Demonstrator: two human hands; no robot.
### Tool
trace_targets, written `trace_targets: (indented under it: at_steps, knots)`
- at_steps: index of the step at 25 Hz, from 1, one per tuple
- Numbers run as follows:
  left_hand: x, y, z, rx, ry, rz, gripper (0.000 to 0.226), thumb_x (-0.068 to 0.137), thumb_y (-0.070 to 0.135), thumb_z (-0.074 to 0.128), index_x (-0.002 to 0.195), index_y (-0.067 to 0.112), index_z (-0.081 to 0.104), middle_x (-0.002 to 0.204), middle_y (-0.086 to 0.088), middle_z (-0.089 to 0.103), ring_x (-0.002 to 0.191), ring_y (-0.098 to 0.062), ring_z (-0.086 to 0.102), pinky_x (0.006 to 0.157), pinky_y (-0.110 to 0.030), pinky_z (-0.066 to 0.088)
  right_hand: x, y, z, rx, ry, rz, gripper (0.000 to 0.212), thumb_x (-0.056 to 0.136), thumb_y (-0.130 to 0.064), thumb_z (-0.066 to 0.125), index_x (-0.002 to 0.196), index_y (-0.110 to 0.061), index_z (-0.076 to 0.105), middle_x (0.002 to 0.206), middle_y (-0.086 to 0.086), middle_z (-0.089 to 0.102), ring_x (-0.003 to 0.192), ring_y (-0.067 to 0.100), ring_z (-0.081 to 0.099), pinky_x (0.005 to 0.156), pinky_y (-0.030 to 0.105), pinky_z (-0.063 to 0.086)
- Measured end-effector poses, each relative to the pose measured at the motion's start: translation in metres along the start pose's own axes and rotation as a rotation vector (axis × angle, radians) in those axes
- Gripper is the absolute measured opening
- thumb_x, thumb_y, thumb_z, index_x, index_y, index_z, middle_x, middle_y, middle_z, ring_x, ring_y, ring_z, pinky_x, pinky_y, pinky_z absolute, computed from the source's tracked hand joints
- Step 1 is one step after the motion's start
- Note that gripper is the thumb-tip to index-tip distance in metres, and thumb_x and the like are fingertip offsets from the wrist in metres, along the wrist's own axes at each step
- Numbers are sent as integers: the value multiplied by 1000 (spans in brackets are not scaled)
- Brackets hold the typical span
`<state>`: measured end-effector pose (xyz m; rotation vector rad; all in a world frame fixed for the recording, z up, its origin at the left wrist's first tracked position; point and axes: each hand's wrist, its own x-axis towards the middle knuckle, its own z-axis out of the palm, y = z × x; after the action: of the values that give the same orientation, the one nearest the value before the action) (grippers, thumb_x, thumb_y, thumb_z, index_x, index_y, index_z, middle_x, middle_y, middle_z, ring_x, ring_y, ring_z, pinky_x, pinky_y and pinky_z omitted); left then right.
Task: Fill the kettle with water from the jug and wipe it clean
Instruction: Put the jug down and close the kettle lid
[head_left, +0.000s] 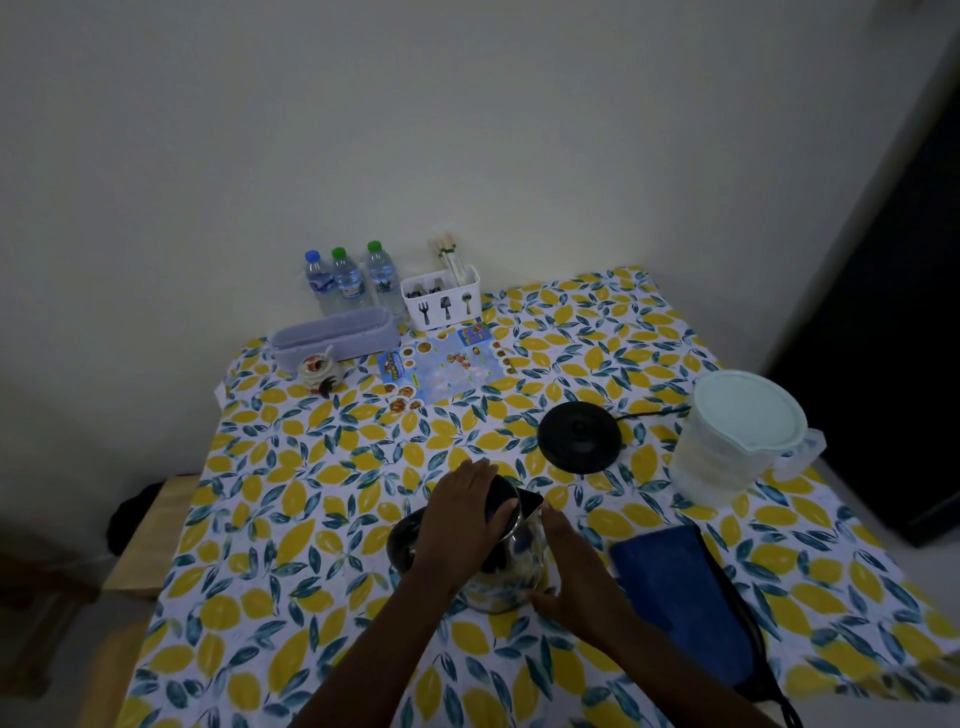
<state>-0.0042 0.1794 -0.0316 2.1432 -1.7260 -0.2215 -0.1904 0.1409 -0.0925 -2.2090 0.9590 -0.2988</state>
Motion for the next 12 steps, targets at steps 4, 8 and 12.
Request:
trace_targets:
  at_steps: [4, 8, 12]
  knots:
    - [-1, 20, 6, -20, -21, 84, 46, 101, 40, 39, 142, 19, 41, 150, -2, 43, 145, -19, 26, 122, -37, 14, -13, 18, -8, -102, 29, 35, 101, 86, -46, 63, 150, -15, -9, 160, -1, -8, 149, 16, -3, 121, 35, 6]
    - [0, 62, 20, -144, -18, 182, 39, 101, 30, 42, 138, 17, 48, 146, -4, 48, 142, -18, 34, 118, -33, 23, -31, 53, -19, -224, 3, 157, 102, 88, -52, 56, 146, -13, -18, 154, -5, -20, 149, 21, -10, 119, 40, 0]
    - [1, 90, 51, -191, -124, 258, 38, 101, 28, 42, 137, 17, 50, 145, -4, 49, 139, -18, 39, 115, -32, 30, -52, 93, -29, -296, -42, 323, 99, 87, -59, 53, 149, -19, -13, 161, 0, -13, 149, 29, -9, 118, 52, 5]
